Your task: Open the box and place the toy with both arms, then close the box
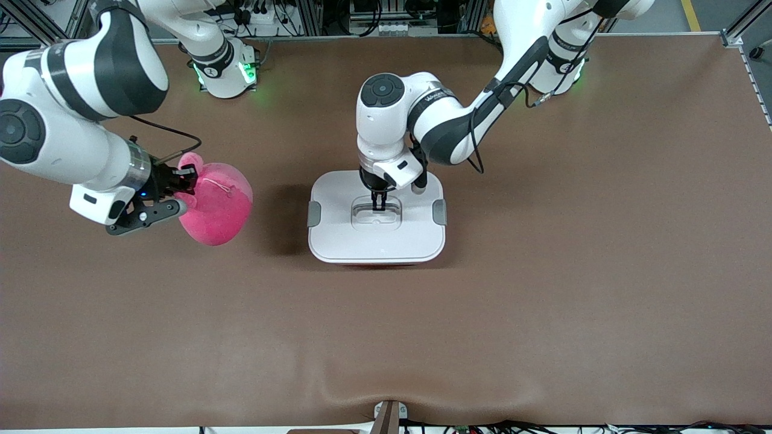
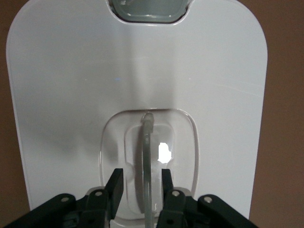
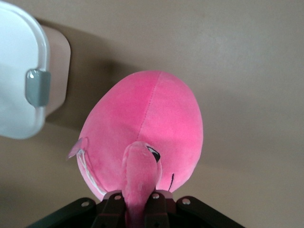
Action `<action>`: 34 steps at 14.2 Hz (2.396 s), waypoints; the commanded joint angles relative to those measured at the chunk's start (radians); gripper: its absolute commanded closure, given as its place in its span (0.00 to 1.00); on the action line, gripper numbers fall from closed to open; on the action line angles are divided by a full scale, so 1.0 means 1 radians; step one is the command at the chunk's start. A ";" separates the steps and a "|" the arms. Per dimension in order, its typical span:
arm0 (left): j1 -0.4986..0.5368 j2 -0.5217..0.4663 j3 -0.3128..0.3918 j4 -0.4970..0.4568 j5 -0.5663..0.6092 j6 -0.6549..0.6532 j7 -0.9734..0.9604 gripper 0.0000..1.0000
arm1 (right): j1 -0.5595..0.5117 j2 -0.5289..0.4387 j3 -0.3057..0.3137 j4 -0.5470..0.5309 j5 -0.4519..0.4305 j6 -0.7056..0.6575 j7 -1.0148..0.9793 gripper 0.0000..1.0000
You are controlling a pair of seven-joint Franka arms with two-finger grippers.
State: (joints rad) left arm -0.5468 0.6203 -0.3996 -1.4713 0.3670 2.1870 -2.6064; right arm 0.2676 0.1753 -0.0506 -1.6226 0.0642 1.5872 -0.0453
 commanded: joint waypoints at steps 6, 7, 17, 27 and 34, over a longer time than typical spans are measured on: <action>-0.010 0.016 0.005 0.026 0.030 0.003 -0.015 0.85 | 0.058 -0.031 -0.008 -0.017 0.014 -0.006 0.159 1.00; -0.010 0.016 0.005 0.026 0.030 0.003 -0.015 0.87 | 0.056 -0.033 -0.008 -0.017 0.014 -0.007 0.156 1.00; -0.007 0.007 0.008 0.026 0.030 0.003 -0.007 1.00 | 0.045 -0.036 -0.014 -0.017 0.014 -0.021 0.151 1.00; 0.008 -0.030 0.008 0.031 0.049 0.002 0.022 1.00 | 0.044 -0.034 -0.015 -0.019 0.014 -0.022 0.157 1.00; 0.033 -0.094 0.007 0.026 0.036 -0.050 0.051 1.00 | 0.056 -0.022 -0.011 0.003 0.022 -0.009 0.174 1.00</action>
State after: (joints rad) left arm -0.5191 0.5609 -0.3922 -1.4356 0.3914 2.1751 -2.5844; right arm 0.3226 0.1673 -0.0687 -1.6225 0.0680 1.5738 0.1093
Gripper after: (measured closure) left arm 0.930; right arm 0.881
